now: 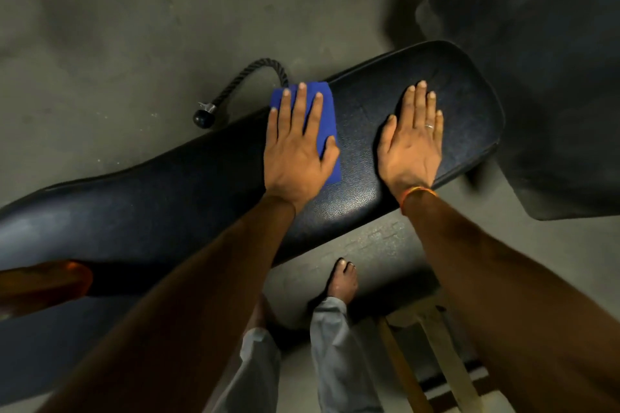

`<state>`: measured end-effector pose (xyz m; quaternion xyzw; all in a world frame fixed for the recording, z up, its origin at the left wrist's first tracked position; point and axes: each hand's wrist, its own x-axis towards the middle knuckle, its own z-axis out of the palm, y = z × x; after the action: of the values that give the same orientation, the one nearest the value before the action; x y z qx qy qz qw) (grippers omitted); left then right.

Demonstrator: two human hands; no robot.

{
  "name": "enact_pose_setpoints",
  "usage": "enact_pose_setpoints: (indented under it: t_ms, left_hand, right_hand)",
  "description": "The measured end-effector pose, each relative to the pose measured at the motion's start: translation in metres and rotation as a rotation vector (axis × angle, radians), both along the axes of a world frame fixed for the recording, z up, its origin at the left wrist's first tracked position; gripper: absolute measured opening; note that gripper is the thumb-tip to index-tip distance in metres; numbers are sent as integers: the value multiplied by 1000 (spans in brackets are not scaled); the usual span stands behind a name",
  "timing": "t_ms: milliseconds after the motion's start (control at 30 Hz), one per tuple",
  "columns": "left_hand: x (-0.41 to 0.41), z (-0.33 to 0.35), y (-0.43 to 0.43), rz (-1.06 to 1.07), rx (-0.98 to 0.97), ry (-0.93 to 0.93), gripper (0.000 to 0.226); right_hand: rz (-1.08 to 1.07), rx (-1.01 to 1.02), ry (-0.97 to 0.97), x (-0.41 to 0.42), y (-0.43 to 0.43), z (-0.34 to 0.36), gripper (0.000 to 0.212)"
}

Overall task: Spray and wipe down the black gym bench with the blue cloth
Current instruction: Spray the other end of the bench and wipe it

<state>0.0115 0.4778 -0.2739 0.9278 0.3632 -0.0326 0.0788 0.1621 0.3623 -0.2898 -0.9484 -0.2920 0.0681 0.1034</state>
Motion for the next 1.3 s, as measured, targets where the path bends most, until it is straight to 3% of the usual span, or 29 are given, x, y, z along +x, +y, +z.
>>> enact_pose_setpoints:
  t_ms: [67,167,300,433,567,667,767,867,967,1100,1200,1300]
  left_hand:
    - [-13,1,-24,62,10,19,75]
    - [-53,9,-65,-8,-17,66,76]
    - [-52,8,-31,-147,-29,54,76]
    - [-16,1,10,-43,20,36,75]
    - [-53,10,-37,39,-4,58,75]
    - [-99,18,-67,-78,-53,63,75]
    - [-77,12,-12,-204,-46,27,74]
    - [-42,7,29,-62,-25,31,74]
    - [-52,7,4,47,-27,23,74]
    - [-109,17,-50,-49,-49,40,77]
    - [-113,13,-21,-161,-39,31,77]
    - [-85,5,26,-8,-6,9,76]
  right_hand:
    - [-5,-7,0,0,0,2,61]
    - [-73,17,59,-17,14,12,63]
    - [60,0,13,-53,19,9,64]
    - [62,23,-1,-51,16,3,63]
    - [86,15,4,-53,18,8,63]
    - [86,3,20,-51,17,10,63]
    - [194,22,3,-54,17,5,62]
    - [277,34,-13,-54,16,3,60]
    - [266,40,-13,-54,17,7,61]
    - [265,41,0,-55,18,11,62]
    - [255,64,-20,-55,17,7,61]
    - [249,85,-51,-55,16,2,60]
